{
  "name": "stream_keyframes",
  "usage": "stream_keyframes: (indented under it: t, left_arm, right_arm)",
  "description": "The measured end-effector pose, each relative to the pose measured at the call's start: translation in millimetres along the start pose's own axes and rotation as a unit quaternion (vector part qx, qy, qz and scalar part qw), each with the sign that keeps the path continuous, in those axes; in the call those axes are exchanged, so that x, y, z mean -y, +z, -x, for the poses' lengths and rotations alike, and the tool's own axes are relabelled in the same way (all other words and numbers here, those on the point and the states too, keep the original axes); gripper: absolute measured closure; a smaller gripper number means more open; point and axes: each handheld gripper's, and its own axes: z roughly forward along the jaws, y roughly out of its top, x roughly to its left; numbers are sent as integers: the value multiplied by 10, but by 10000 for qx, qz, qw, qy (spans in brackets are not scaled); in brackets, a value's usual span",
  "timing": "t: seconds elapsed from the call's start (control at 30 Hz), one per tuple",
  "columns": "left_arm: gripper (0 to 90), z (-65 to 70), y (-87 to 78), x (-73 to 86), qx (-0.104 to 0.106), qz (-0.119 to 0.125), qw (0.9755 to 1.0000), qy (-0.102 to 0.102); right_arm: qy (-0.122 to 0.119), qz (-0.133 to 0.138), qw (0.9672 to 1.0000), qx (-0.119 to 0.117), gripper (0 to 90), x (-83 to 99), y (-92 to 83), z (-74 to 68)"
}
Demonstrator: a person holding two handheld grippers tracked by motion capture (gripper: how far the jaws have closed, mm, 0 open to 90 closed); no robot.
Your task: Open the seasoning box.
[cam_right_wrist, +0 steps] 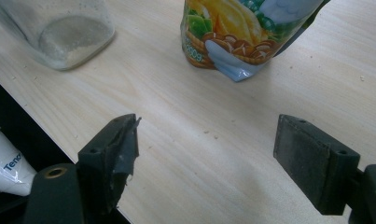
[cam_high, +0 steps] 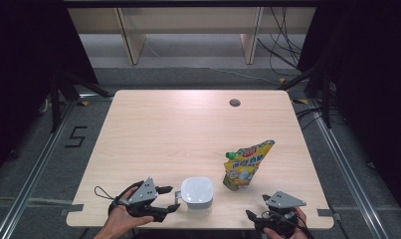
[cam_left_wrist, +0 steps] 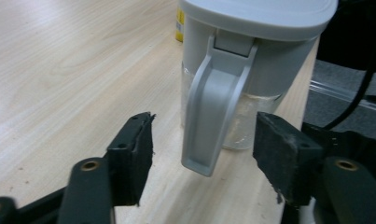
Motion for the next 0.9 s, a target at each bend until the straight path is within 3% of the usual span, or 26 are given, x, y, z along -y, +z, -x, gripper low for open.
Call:
stream_keyframes:
  t: [0.03,0.1,0.2,0.23,0.27,0.33,0.4,0.43,0.47,0.6,0.63,0.87,0.9]
  left_arm:
    - [348,24,-8,-9,51,66,9999,-97]
    - [342,48,-61,-32,50,24,10000,-23]
    - [362,111,-141,-64,63,67,10000,-2]
    - [383,111,-141,-64,63,67,10000,-2]
    - [454,139,-207,-95,163,74,9998,103]
    - [619,152,-231,-108,163,114,9997,140]
    - [773,136,-284,-127,78,190,9996,207]
    - [830,146,-293,-128,51,197,9998,87]
    - [871,142,-305,-138,-12,200,9997,139]
    - [891,156,-324,-205,-76,300,9994,165]
    - [891,171,-323,-223,-79,336,9994,1]
    - [891,185,-333,-408,-42,468,9988,120]
    - [891,183,-313,-465,-71,476,9988,40]
  right_arm:
    - [31,7,10000,-27,230,2,6,-2]
    - [41,-85,9998,-147,229,0,0,3]
    - [103,-6,9999,-54,229,-1,-9,-20]
    - [8,-43,9999,-150,229,-7,-7,-6]
    - [-11,-9,9999,-117,229,-8,-4,-17]
    - [15,38,10000,-29,229,-5,-6,-26]
    - [-6,2,10000,-28,229,-7,-8,-22]
    - [-16,6,10000,-30,229,-7,-7,-20]
    - [-18,5,10000,-28,228,-7,-7,-19]
    - [-2,8,10000,-30,228,-5,-4,-20]
    - [3,7,10000,-34,227,-5,-4,-21]
    - [18,22,10000,-22,228,-6,-7,-23]
    - [-22,55,10000,9,227,-6,-7,-18]
